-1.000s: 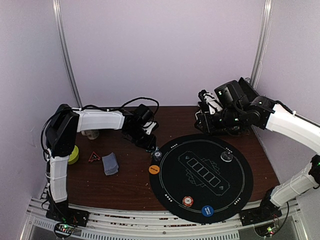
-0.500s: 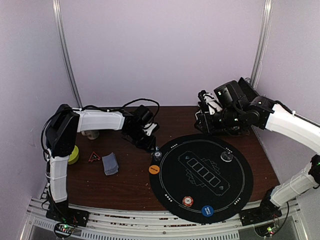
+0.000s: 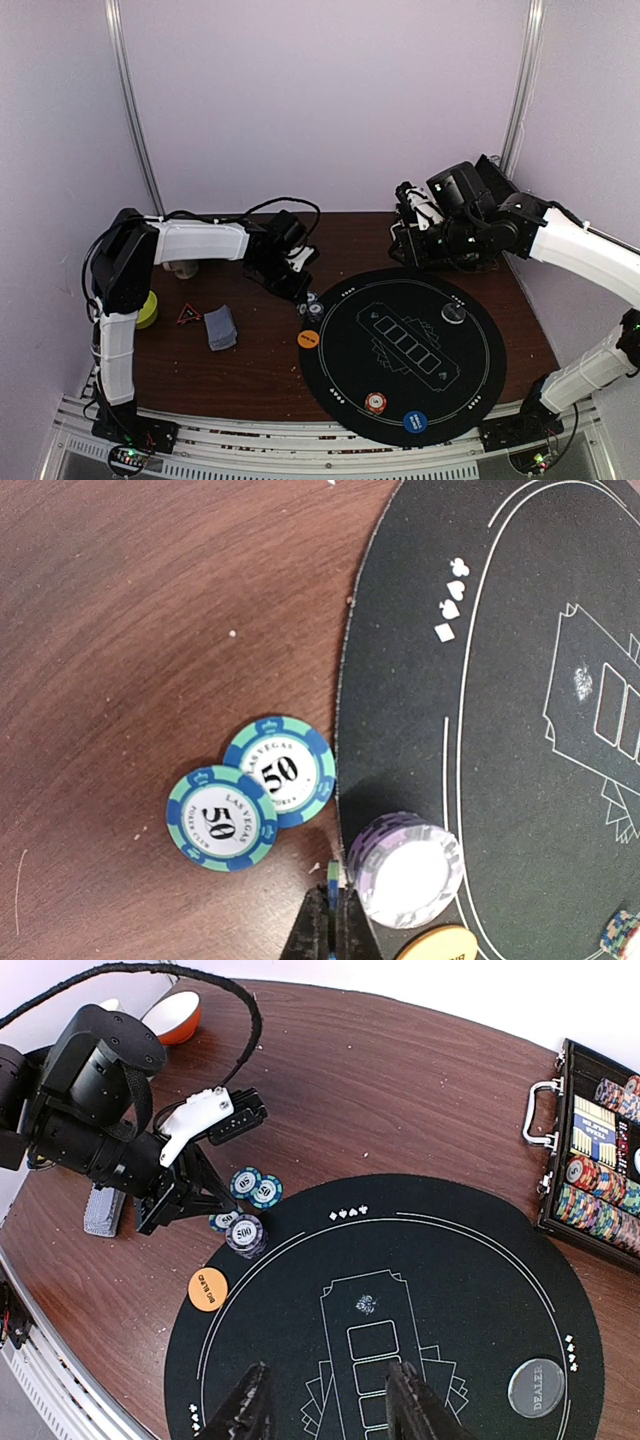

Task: Distribute texas hold em gaming equipment
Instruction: Pick up the poker chip from the center of the board.

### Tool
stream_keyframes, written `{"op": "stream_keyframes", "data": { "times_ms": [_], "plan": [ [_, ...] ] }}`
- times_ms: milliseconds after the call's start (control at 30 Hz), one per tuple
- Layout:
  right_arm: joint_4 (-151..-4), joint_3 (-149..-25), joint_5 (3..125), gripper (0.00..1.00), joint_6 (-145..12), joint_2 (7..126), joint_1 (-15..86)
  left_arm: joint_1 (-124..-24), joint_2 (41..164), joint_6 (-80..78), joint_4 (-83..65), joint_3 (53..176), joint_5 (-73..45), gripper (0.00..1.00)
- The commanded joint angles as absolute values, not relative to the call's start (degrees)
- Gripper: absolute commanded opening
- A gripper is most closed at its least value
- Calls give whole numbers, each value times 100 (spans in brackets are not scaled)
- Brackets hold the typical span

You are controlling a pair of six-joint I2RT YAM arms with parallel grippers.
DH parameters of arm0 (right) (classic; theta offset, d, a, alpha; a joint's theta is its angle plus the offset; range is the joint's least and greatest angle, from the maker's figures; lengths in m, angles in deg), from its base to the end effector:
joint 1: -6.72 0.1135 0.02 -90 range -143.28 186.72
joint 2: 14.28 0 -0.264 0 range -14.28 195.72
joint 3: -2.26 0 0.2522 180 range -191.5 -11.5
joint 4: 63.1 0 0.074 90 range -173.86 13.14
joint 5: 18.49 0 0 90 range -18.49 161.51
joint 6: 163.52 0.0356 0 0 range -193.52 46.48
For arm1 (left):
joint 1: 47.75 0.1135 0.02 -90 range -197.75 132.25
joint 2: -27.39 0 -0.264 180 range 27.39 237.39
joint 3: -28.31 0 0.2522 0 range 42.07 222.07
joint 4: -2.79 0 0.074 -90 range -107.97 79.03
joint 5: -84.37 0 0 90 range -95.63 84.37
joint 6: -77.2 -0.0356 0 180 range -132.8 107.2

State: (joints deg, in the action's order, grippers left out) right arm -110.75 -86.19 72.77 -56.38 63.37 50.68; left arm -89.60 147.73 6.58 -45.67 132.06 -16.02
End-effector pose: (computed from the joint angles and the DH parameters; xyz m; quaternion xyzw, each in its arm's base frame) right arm 0.2157 0.2070 0.3529 -0.2026 0.8711 0.2189 0.3902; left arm 0.3242 -0.2990 0.1705 0.2086 0.9499 -0.1856 0.1401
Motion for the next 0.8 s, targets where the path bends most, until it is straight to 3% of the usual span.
{"op": "stream_keyframes", "data": {
  "times_ms": [0,200,400,767],
  "plan": [
    [-11178,-8638,7380,41,-5612,6342,5076,-8987,14731,610,-4586,13175,-1630,0],
    [-11175,-8650,7337,41,-5604,6384,5076,-8870,14283,709,-4403,13025,-1272,0],
    [-11204,-8655,7336,41,-5608,6386,5078,-8373,13639,1266,-2631,11918,-1811,0],
    [-11283,-8657,7352,41,-5612,6358,5076,-8181,14115,1739,-1595,11857,-2458,0]
  ]
}}
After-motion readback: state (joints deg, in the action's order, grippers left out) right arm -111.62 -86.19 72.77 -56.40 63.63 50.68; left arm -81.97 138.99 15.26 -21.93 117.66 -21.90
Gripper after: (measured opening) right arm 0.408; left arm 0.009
